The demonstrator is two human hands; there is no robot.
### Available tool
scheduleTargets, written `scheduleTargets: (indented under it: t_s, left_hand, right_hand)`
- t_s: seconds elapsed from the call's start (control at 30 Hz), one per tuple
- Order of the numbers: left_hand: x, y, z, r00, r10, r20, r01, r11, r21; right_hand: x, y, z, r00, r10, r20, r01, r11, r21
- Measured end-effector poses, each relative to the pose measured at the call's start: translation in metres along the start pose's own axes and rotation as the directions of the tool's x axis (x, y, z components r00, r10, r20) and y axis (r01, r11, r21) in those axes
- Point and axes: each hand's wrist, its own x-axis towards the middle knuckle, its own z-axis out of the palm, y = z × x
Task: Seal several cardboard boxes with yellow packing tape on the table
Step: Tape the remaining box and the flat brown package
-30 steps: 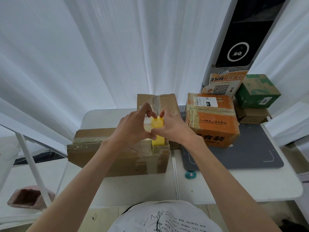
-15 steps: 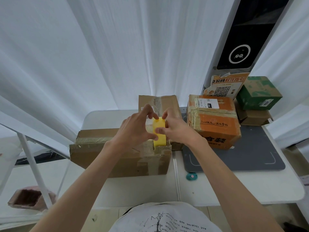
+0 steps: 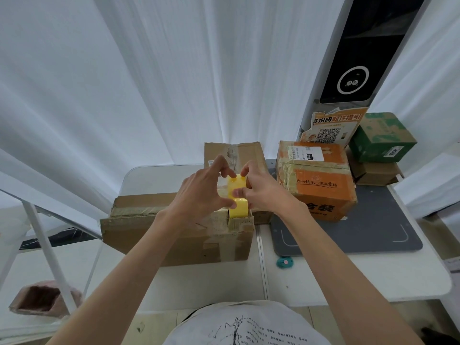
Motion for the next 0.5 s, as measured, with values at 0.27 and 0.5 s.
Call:
scheduleTargets:
  t_s: [0.27,0.5]
  left_hand:
    - [0.000,0.003,0.000,1.000,0.000,0.015,0.000,1.000,-0.001]
    - [-0.003,0.004,0.002,1.000,0.002,0.019,-0.002,1.000,-0.001]
  right_hand:
    - [0.000,0.006,-0.001,1.000,-0.013,0.014,0.013,1.000,0.005]
    - [0.003,0.001,-0.015,0.989,0.002,0.146,0.000,1.000,-0.018]
